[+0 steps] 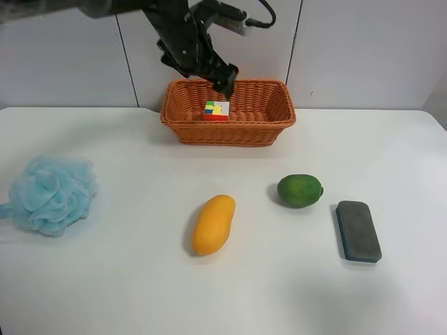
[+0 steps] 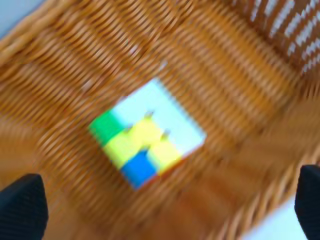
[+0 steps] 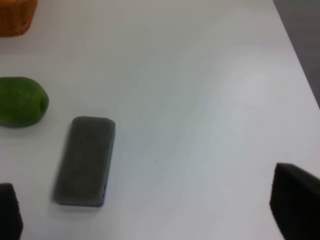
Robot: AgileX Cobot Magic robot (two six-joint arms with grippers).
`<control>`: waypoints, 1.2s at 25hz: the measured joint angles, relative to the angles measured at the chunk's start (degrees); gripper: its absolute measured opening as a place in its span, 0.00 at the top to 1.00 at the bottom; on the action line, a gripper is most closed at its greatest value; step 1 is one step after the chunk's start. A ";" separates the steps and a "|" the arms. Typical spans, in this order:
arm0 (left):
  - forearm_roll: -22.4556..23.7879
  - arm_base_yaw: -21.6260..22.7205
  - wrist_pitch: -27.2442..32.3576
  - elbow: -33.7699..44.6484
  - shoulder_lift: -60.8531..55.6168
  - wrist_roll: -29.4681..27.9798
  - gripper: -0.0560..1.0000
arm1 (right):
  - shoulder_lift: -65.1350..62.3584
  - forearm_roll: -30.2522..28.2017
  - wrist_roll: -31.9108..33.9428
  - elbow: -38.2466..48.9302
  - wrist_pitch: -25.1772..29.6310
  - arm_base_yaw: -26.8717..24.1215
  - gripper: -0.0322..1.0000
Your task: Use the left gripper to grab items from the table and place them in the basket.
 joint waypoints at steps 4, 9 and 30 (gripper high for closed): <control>10.56 0.00 13.34 0.00 -8.70 -4.95 0.01 | 0.00 0.00 0.00 0.00 0.00 0.00 0.01; 20.74 0.05 19.82 0.95 -20.08 -8.23 0.01 | 0.00 0.00 0.00 0.00 0.00 0.00 0.01; 31.73 3.87 20.32 47.39 -84.51 -23.46 0.01 | 0.00 0.00 0.00 0.00 0.00 0.00 0.01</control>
